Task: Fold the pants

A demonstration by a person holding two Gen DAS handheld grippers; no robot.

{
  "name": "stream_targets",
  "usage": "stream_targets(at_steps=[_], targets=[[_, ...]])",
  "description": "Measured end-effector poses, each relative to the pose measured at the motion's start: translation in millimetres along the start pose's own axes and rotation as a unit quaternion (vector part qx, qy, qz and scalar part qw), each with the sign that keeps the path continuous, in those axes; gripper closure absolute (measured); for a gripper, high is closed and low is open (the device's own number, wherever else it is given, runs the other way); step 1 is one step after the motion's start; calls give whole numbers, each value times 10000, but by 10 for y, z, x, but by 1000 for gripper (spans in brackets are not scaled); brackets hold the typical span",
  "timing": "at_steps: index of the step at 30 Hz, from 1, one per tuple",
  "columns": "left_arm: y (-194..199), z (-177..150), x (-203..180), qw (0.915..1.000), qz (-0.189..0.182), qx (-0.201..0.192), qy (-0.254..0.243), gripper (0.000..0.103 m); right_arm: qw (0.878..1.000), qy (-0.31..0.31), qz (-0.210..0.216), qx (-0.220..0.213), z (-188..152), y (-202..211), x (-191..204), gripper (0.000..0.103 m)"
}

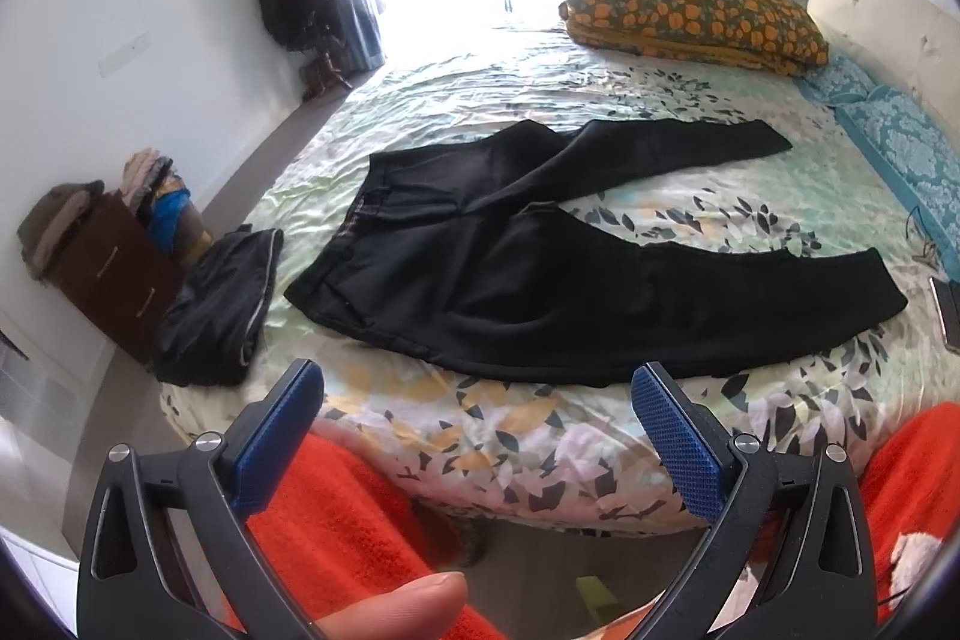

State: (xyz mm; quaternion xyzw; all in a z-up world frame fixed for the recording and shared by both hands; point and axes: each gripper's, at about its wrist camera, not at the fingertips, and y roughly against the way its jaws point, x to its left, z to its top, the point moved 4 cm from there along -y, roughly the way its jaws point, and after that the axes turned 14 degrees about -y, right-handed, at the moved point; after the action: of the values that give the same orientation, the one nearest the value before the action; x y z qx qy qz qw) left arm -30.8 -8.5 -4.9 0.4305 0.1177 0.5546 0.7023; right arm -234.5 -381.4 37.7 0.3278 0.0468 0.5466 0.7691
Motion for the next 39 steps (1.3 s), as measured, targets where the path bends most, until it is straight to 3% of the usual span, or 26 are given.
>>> stream_targets(at_steps=[5,13,21,31,39], targets=[[-38,54,22,10000,25,34,-6,0,9996,-184,159,137,-42,-66,-66,0],[-375,322,56,9998,-190,79,-41,0,9997,-144,-4,217,46,-265,-139,0],[-894,797,196,9997,-192,118,132,0,9993,164,-126,297,539,-820,-120,0],[-1441,1420,-247,9975,-704,76,64,0,9964,576,253,576,962,-1734,202,0],[-1832,1700,-321,9986,-518,58,24,0,9942,409,453,891,1351,-2861,-9,0]])
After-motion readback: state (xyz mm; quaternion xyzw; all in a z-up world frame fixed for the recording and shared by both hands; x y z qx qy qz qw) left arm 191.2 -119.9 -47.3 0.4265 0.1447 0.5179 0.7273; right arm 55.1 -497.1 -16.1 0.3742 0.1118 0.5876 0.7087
